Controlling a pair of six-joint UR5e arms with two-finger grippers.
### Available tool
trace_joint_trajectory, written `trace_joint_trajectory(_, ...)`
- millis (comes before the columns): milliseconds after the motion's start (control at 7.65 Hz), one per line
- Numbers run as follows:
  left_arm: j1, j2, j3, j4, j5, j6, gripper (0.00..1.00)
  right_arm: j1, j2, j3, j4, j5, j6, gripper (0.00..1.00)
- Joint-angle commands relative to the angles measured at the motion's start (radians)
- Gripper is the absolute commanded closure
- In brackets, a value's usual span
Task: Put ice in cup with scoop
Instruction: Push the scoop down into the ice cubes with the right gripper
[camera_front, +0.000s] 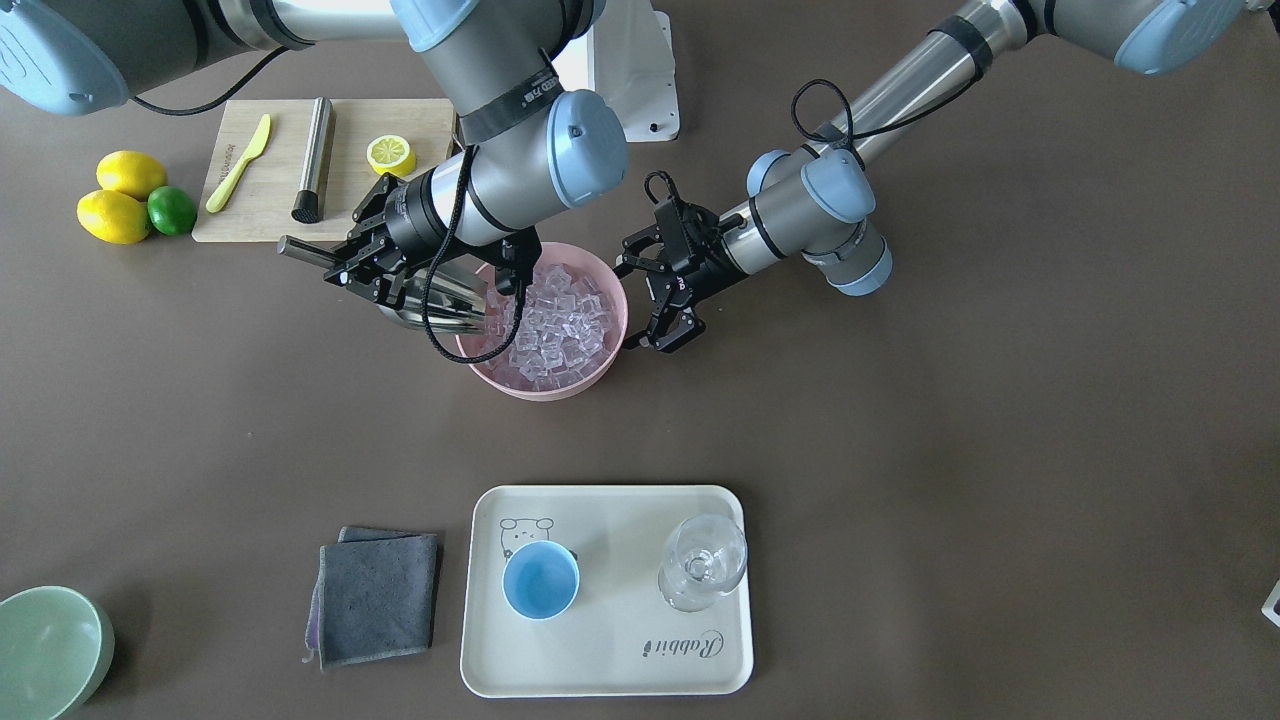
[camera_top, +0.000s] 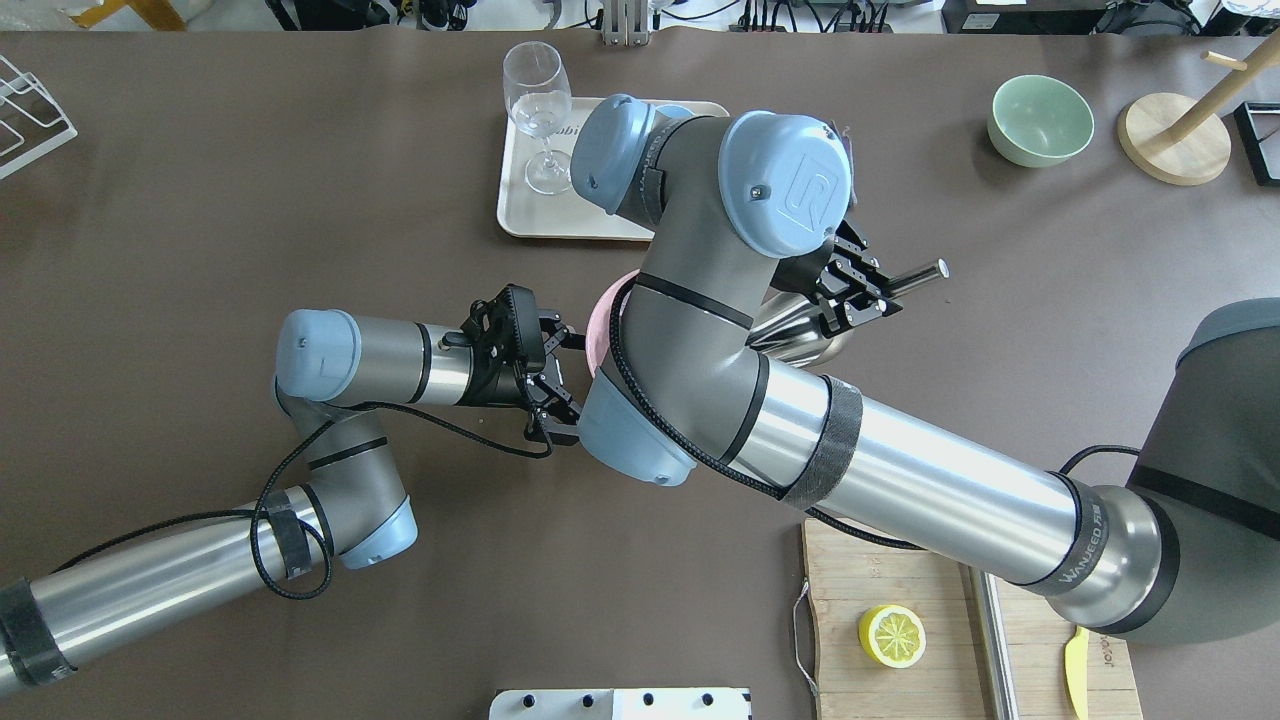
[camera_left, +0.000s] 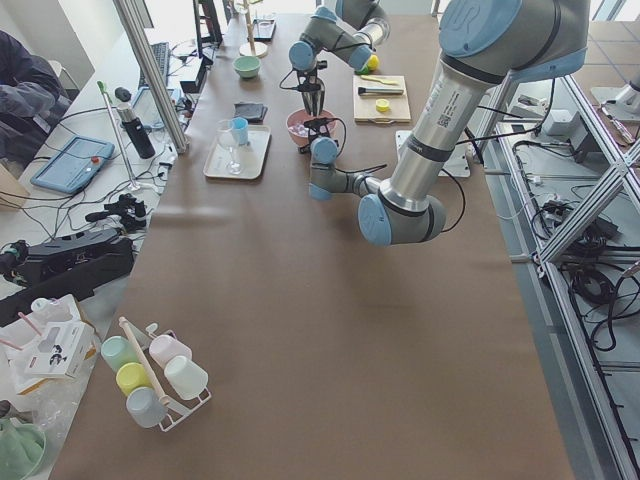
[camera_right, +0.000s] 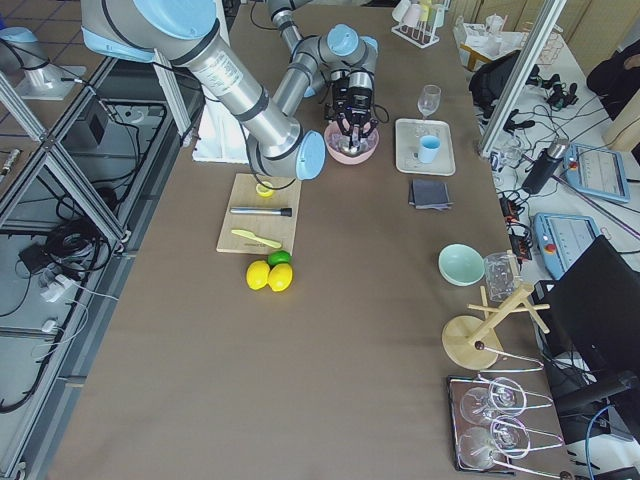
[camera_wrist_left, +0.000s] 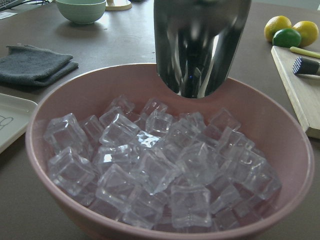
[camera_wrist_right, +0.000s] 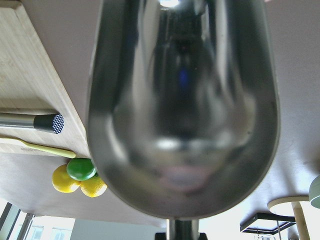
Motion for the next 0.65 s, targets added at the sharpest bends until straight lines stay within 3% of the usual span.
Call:
trace_joint_trajectory(0,0.0,0.0,0.0,-0.001,0.0,0.0,0.02,0.0,0.005,-0.021,0.006,0.007,0.03,1.0)
trace_joint_trajectory(523,0.0,0.001,0.0,0.0,0.0,0.0,0.02,0.0,0.04,-0.094,0.03,0.013,0.059,1.0)
